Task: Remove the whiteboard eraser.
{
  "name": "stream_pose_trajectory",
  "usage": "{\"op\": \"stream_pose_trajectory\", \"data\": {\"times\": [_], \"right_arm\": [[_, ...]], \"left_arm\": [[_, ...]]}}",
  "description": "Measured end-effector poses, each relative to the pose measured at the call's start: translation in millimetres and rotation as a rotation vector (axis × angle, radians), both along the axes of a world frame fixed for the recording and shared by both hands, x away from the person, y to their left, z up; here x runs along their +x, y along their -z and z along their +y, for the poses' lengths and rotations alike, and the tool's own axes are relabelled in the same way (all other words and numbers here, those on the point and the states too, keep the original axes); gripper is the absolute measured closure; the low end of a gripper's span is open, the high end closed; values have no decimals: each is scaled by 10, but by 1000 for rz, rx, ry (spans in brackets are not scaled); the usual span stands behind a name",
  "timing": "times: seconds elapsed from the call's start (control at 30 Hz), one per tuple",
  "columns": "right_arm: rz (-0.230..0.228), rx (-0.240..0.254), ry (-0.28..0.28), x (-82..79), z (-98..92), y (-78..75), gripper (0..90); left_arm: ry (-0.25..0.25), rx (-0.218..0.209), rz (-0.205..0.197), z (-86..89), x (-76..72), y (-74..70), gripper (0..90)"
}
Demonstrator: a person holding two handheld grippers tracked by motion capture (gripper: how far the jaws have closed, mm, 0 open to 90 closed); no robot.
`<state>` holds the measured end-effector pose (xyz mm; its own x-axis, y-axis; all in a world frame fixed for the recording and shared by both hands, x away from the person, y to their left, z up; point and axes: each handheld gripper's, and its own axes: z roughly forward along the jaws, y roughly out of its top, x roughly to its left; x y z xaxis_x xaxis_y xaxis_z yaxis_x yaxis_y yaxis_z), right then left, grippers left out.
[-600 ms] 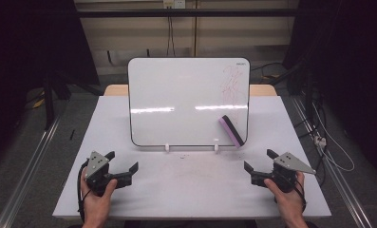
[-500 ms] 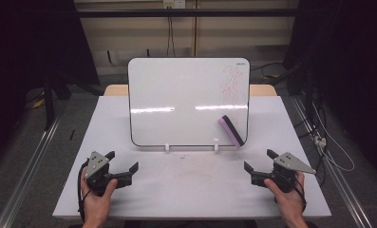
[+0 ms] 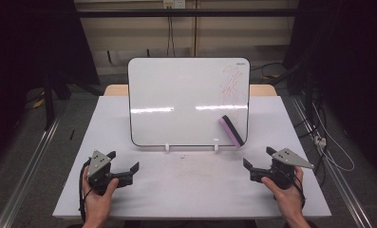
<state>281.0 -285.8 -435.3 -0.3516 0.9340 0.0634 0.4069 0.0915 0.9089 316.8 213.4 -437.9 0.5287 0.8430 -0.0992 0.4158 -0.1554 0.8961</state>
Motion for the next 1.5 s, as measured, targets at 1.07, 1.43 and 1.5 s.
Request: {"op": "stream_pose_trajectory", "data": {"times": [1.07, 1.43, 1.5], "right_arm": [[34, -138, -94, 565, 407, -359, 83], [-8, -239, -84, 649, 526, -333, 121], [-4, -265, -89, 652, 543, -319, 146]], "left_arm": [[16, 4, 0, -16, 64, 8, 40], [17, 8, 2, -28, 89, 11, 40], [14, 4, 3, -40, 82, 10, 40]]}}
